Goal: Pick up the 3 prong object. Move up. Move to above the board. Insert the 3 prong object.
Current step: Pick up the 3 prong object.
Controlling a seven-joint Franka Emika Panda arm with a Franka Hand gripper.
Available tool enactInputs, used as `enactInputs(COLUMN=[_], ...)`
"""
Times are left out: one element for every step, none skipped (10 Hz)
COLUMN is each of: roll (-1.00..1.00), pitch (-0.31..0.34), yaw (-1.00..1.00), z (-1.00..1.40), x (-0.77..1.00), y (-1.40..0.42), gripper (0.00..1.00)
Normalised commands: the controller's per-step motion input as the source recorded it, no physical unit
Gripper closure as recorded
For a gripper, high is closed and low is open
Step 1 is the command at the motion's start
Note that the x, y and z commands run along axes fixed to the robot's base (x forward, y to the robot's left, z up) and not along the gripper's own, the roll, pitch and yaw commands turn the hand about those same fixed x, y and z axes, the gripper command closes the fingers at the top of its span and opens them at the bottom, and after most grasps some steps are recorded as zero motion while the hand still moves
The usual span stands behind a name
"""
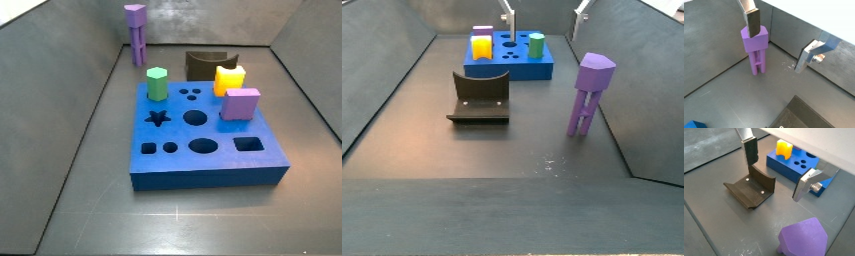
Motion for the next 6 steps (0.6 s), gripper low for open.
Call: enactInputs(roll=[0.02, 0.08, 0.16, 0.10, 0.07, 0.02], pitch=[0.010, 0.033, 0.027, 0.000, 0.000, 0.000], yaw=[0.04, 0.25, 0.43, 0.42, 0.37, 0.27], z=[0.00, 0.00, 0.00, 0.00, 0.00, 0.00], x=[-0.11, -0.50, -0.64, -0.62, -0.49, -0.41], y=[0.00, 0.00, 0.00, 0.00, 0.00, 0.12], gripper=[0.00, 0.00, 0.00, 0.00, 0.00, 0.00])
